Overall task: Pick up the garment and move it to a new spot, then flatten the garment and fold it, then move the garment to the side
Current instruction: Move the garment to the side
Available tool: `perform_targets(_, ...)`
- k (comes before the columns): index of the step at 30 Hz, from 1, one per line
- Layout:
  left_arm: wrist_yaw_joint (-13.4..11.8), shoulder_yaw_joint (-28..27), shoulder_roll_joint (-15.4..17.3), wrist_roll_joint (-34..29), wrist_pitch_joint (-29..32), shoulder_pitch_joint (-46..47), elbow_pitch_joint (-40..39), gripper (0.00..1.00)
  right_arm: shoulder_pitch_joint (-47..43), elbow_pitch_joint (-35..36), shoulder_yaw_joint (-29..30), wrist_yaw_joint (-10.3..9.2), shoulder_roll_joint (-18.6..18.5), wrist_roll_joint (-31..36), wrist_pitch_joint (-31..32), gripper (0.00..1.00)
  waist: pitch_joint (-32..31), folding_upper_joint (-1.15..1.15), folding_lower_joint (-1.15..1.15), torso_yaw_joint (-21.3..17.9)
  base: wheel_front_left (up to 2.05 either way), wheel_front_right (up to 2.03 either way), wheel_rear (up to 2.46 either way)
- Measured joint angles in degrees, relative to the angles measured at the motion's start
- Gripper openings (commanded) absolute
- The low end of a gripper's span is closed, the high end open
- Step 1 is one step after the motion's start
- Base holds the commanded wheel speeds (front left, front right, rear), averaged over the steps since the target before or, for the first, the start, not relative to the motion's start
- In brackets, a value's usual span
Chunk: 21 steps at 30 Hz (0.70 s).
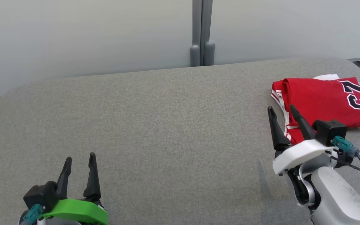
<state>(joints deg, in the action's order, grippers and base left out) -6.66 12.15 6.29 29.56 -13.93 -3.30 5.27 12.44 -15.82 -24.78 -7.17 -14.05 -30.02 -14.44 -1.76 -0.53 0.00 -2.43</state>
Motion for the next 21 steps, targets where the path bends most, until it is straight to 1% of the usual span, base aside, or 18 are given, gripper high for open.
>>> perform_targets(5,0.0,-0.2,-0.4,-0.1,-0.2,-0.2,1.0,1.00,-2.6,0.1,1.4,0.00,1.8,2.4,0.0,1.00,-0.5,0.00,0.00,0.0,0.00,0.00,0.00)
perform_targets(12,-0.2,-0.1,-1.2,-0.7,-0.3,-0.3,1.6,1.00,-5.0,0.4,2.2,0.00,3.6,3.6,0.0,1.00,-1.1,0.00,0.00,0.3,0.00,0.00,0.00)
perform_targets(17,-0.2,-0.2,-1.4,-1.0,-0.3,-0.5,1.8,1.00,-6.2,0.7,2.4,0.00,3.8,5.1,0.0,1.00,-1.4,0.00,0.00,0.5,0.00,0.00,0.00)
perform_targets(21,-0.2,-0.4,-1.4,-1.7,-0.3,-0.5,2.0,1.00,-6.3,1.5,2.5,0.00,4.8,5.7,0.0,1.00,-1.4,0.00,0.00,0.7,0.00,0.00,0.00)
